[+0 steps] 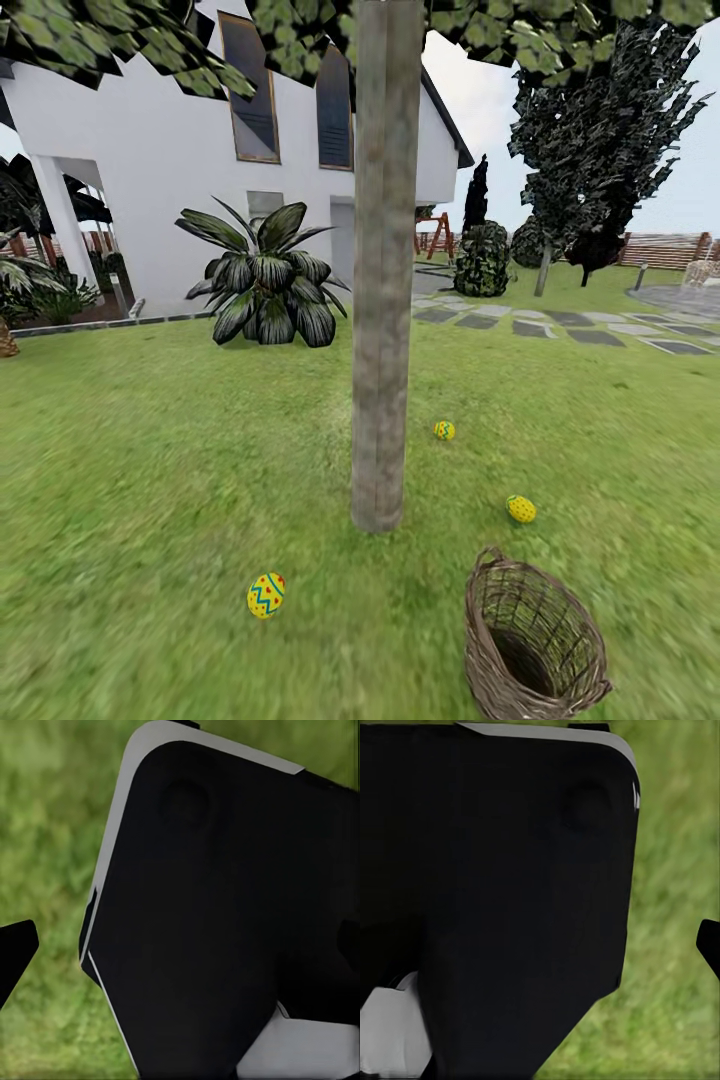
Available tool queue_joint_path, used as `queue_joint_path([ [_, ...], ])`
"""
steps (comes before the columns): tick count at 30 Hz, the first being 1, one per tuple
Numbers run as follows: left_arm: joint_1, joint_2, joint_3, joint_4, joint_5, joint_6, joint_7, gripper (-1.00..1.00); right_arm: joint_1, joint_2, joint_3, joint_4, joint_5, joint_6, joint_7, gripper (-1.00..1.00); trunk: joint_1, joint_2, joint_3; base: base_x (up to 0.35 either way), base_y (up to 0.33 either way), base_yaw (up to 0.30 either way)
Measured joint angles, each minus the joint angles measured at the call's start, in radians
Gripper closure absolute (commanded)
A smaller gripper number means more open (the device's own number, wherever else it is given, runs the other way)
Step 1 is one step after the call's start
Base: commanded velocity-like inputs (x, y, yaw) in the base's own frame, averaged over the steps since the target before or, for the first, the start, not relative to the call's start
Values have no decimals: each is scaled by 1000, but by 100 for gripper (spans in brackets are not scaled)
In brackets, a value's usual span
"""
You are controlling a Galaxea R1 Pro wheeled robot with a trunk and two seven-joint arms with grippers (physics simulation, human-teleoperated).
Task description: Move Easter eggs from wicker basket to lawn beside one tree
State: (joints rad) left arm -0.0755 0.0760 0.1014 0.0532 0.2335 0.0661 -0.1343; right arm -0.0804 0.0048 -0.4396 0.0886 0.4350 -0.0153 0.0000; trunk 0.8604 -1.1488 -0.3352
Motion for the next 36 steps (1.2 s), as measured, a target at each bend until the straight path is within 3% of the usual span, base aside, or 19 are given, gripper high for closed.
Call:
queue_joint_path([
  [15,2,-5,-2,2,-2,-1,0,-100,0,-1,-2,1,-6,1,0,-100,-58,105,47,0,0,0],
  [21,27,-9,-2,2,0,-75,1,-100,2,0,-2,3,-5,3,0,-100,-81,147,66,0,0,0],
  [36,40,-19,-2,0,0,-91,0,-100,14,-1,-2,1,-3,-2,0,-100,-138,252,113,0,0,0],
])
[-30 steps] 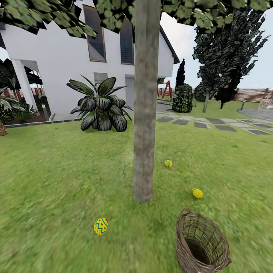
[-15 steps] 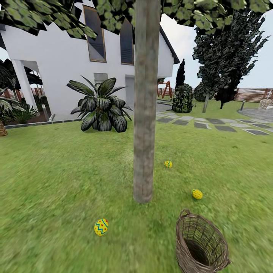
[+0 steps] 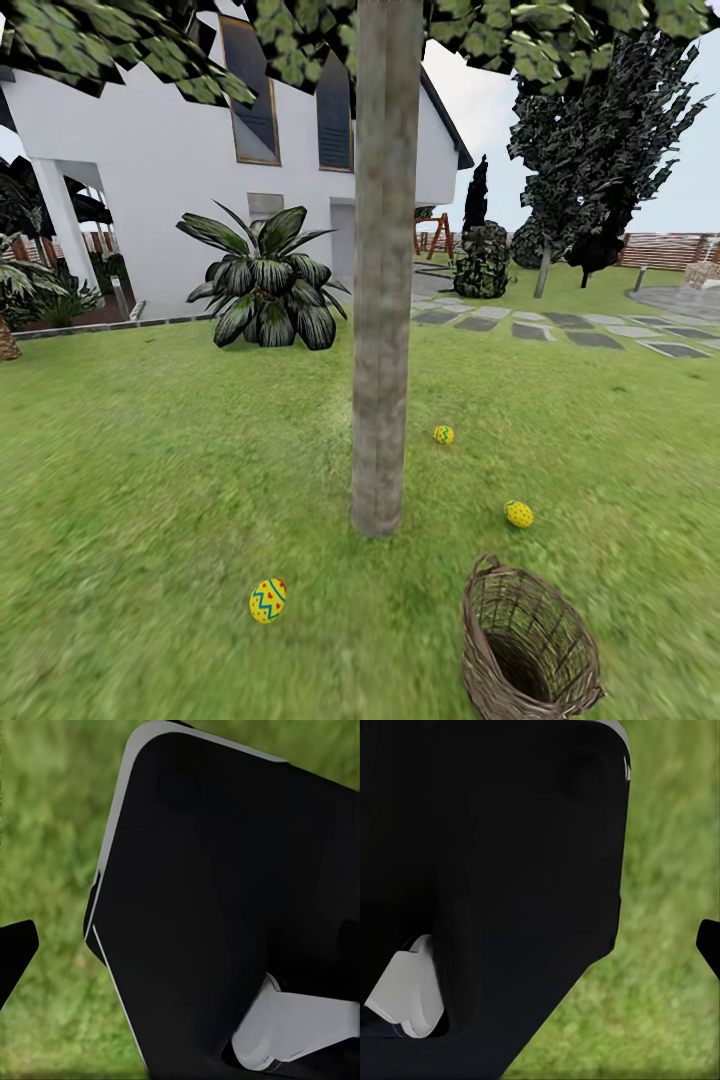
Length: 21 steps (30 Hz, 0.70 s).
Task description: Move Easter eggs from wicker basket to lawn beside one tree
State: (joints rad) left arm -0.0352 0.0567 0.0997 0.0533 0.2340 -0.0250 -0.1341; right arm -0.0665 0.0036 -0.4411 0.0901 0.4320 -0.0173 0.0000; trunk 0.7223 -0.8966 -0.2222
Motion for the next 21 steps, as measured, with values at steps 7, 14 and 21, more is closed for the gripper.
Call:
queue_joint_path([
  [7,0,-2,0,0,-2,0,0,-100,0,0,1,-1,1,1,0,-100,-27,49,22,0,0,0],
  [14,0,-2,-1,0,-4,0,0,-100,0,1,1,-2,2,1,1,-100,-54,98,44,0,0,0],
  [21,0,-2,-2,0,-5,0,0,-100,0,2,0,-2,1,1,1,-100,-81,147,66,0,0,0],
])
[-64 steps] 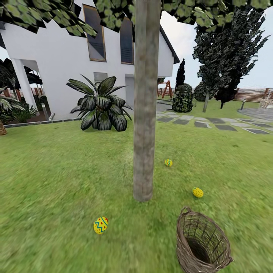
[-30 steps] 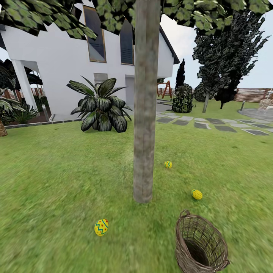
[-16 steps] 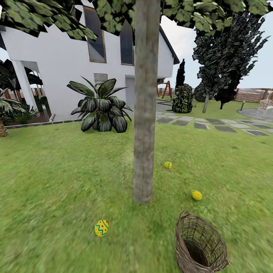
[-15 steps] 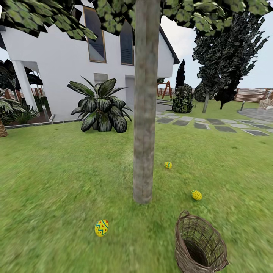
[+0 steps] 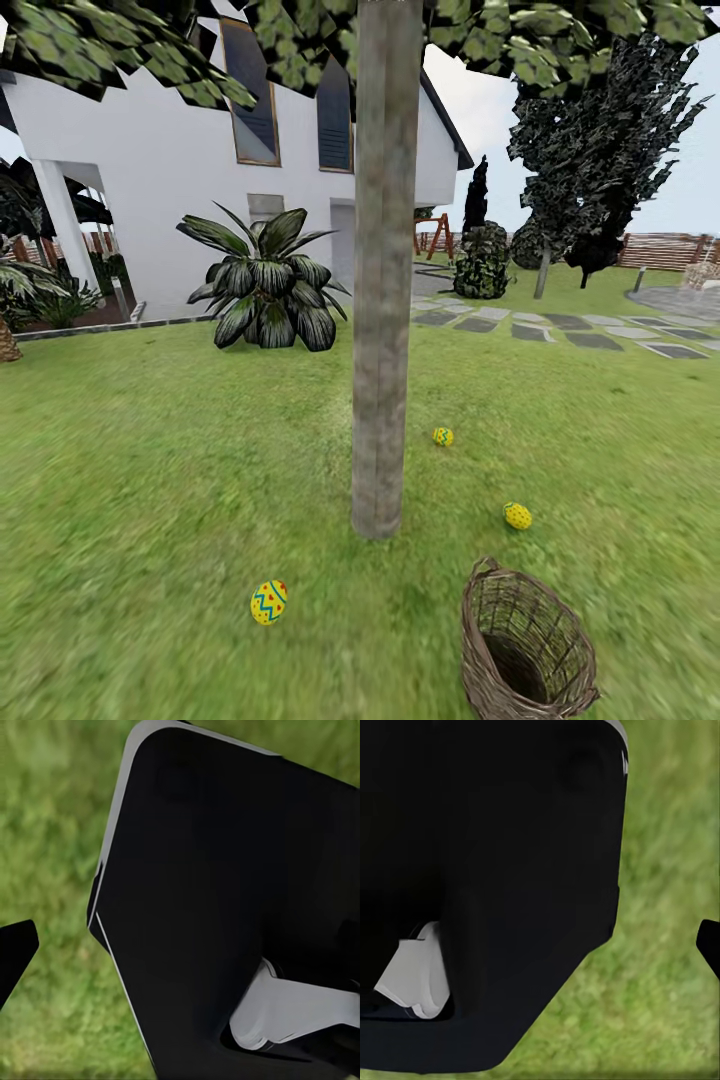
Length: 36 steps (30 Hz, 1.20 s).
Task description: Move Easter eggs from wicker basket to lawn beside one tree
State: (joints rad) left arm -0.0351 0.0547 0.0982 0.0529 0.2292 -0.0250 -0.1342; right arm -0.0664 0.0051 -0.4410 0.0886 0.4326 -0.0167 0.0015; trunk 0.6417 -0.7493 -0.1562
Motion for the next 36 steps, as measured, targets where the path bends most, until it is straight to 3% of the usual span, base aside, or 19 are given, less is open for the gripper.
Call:
queue_joint_path([
  [36,0,-15,-2,-1,-2,1,0,-100,0,-3,-2,-1,-3,3,0,-100,-138,253,113,0,0,0],
])
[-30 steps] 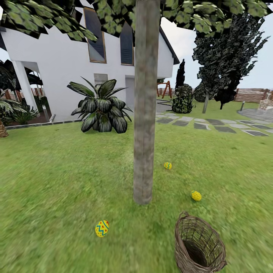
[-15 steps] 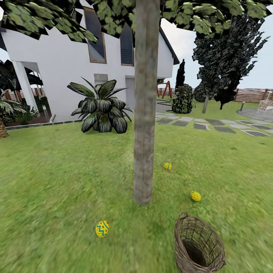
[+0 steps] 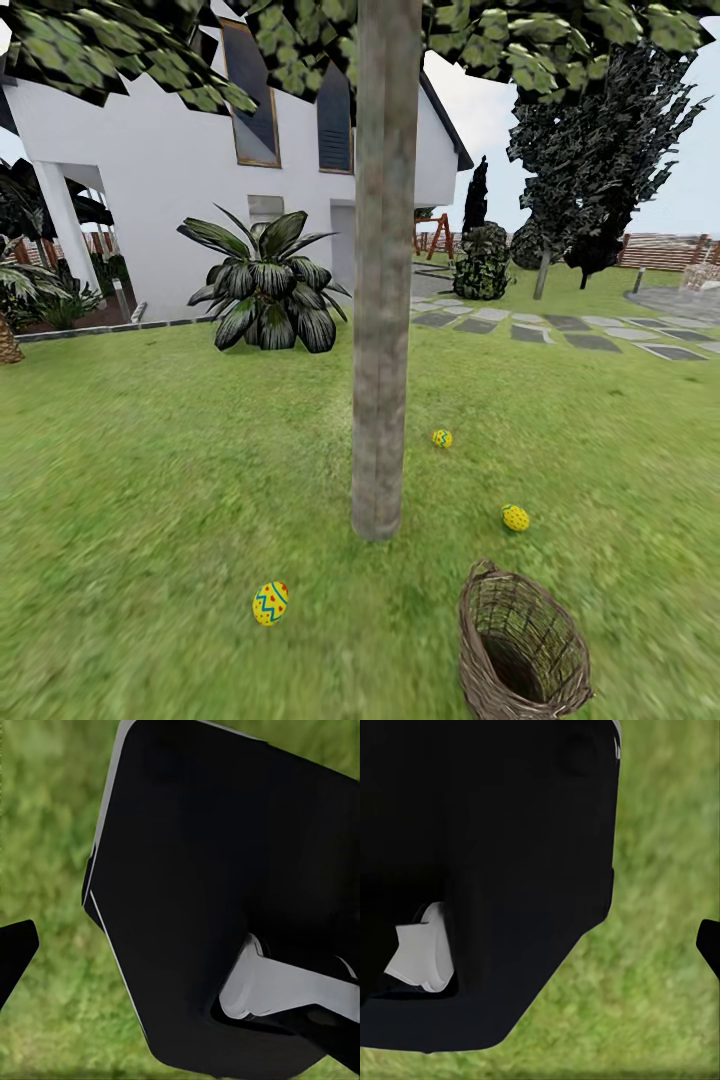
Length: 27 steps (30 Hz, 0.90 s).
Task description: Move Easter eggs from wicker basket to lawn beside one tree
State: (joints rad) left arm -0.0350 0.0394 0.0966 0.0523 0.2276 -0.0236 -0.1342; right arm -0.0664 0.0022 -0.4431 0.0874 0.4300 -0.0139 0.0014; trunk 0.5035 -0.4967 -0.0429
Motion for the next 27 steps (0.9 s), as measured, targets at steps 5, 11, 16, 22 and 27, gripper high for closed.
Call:
queue_joint_path([
  [5,0,-2,0,0,0,0,0,-100,0,-3,-2,-4,-3,0,0,-100,-19,35,16,0,0,0],
  [11,0,-7,-1,-1,0,1,-1,-100,0,-6,-3,-7,-1,0,0,-100,-31,56,25,0,0,0],
  [16,0,-2,5,-1,3,6,0,-100,0,-14,-2,-14,-3,-1,0,-100,-31,56,25,0,0,0],
  [22,0,0,2,-1,2,6,-2,-100,0,-15,-2,-15,-3,-1,0,-100,-31,56,25,0,0,0],
  [27,0,0,2,-1,2,6,-2,-100,0,-15,-1,-15,-2,-1,0,-100,-31,56,25,0,0,0],
])
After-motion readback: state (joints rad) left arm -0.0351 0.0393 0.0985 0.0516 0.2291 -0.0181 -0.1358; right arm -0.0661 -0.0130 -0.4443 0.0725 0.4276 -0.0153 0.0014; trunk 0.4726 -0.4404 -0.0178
